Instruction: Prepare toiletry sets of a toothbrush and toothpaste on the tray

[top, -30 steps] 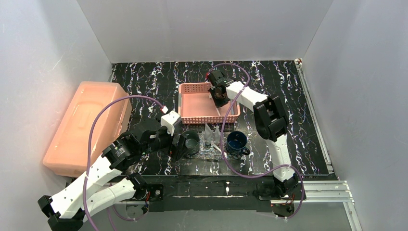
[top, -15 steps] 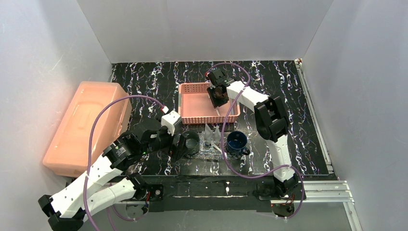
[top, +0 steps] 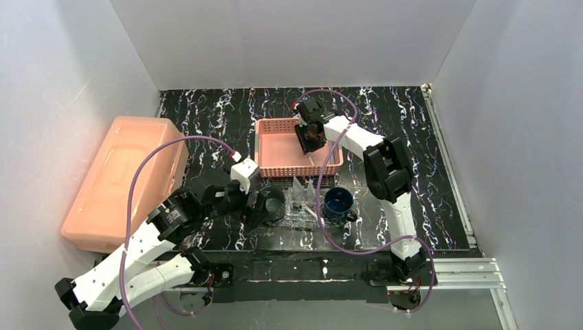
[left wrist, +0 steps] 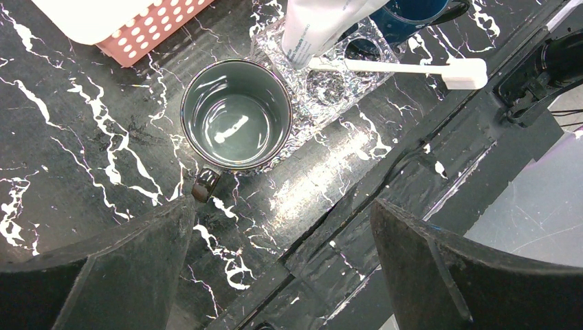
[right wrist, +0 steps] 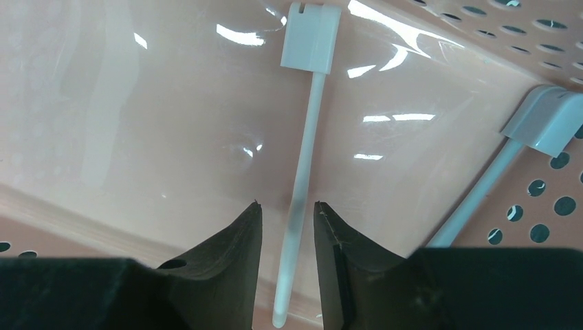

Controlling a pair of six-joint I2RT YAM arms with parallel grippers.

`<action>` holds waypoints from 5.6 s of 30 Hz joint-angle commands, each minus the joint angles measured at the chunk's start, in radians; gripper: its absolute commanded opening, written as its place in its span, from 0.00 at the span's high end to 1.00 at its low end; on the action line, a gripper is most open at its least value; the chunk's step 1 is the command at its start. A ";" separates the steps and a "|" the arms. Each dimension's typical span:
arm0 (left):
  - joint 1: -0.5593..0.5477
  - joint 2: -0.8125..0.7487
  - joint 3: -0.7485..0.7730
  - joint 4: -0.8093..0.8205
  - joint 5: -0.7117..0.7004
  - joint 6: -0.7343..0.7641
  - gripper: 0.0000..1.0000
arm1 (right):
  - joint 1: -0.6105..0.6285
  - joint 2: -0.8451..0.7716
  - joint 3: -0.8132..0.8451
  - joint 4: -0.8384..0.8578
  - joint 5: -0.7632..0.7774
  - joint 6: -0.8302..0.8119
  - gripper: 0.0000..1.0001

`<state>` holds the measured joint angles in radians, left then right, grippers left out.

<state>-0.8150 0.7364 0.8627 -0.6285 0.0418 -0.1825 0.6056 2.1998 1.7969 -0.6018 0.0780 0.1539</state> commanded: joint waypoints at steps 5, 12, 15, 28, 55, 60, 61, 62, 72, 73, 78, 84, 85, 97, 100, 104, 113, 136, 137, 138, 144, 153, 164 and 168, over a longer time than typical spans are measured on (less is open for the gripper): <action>0.004 0.001 0.001 0.005 -0.010 0.011 0.01 | 0.005 0.012 -0.007 0.029 -0.012 -0.002 0.57; 0.005 0.006 0.001 0.004 -0.011 0.012 0.01 | 0.005 0.034 -0.019 0.031 -0.021 -0.005 0.57; 0.005 0.010 0.001 0.004 -0.012 0.012 0.01 | 0.005 0.040 -0.021 0.032 -0.024 -0.006 0.57; 0.005 0.025 0.003 0.005 -0.020 0.015 0.01 | 0.005 0.058 -0.005 0.026 -0.024 -0.022 0.99; 0.006 0.067 0.010 0.010 -0.026 0.020 0.01 | 0.006 -0.264 -0.126 0.192 -0.035 -0.097 0.99; 0.006 0.071 0.010 0.013 -0.026 0.019 0.01 | 0.017 -0.337 -0.131 0.188 -0.015 -0.099 0.99; 0.007 0.072 0.010 0.014 -0.026 0.020 0.01 | 0.022 -0.354 -0.132 0.185 -0.010 -0.100 0.99; 0.007 0.074 0.011 0.013 -0.026 0.020 0.01 | 0.026 -0.369 -0.131 0.181 -0.004 -0.102 0.99; 0.006 0.078 0.023 0.012 -0.003 -0.013 0.01 | 0.093 -0.543 -0.207 0.157 0.029 -0.114 0.99; 0.006 0.076 0.028 0.011 0.004 -0.020 0.01 | 0.103 -0.562 -0.228 0.159 0.039 -0.116 0.99; 0.005 0.071 0.054 0.005 0.043 -0.065 0.01 | 0.154 -0.658 -0.302 0.173 0.074 -0.128 0.99; 0.006 0.082 0.098 0.006 0.081 -0.133 0.01 | 0.221 -0.768 -0.394 0.191 0.112 -0.139 0.99; 0.006 0.083 0.107 0.006 0.089 -0.141 0.01 | 0.232 -0.786 -0.407 0.192 0.119 -0.141 0.99; 0.006 0.086 0.230 0.018 0.148 -0.245 0.02 | 0.389 -0.988 -0.535 0.207 0.209 -0.188 0.99; 0.005 0.084 0.256 0.023 0.148 -0.267 0.06 | 0.443 -1.025 -0.554 0.204 0.227 -0.202 0.99; 0.007 0.086 0.292 0.023 0.145 -0.305 0.10 | 0.511 -1.060 -0.570 0.191 0.267 -0.221 0.99; 0.006 0.095 0.343 0.026 0.163 -0.415 0.19 | 0.640 -1.123 -0.619 0.208 0.341 -0.258 0.99; 0.050 0.171 0.391 0.013 0.266 -0.492 0.56 | 0.810 -1.230 -0.761 0.347 0.364 -0.384 0.99; 0.052 0.170 0.388 0.013 0.267 -0.492 0.58 | 0.812 -1.231 -0.761 0.347 0.364 -0.384 0.99; 0.054 0.170 0.386 0.013 0.268 -0.492 0.59 | 0.813 -1.231 -0.761 0.347 0.365 -0.384 0.99; 0.057 0.162 0.376 0.013 0.266 -0.486 0.69 | 0.816 -1.232 -0.763 0.343 0.365 -0.378 0.99; 0.058 0.161 0.365 0.015 0.288 -0.472 1.00 | 0.821 -1.244 -0.764 0.348 0.386 -0.363 0.99; 0.058 0.151 0.369 -0.037 0.347 -0.389 1.00 | 0.821 -1.262 -0.753 0.336 0.446 -0.331 0.52; 0.059 0.147 0.414 -0.121 0.341 -0.323 1.00 | 0.821 -1.286 -0.748 0.339 0.461 -0.332 0.49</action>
<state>-0.7609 0.9024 1.2243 -0.6411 0.3542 -0.5926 1.4227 0.9588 1.0279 -0.3115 0.4870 -0.1837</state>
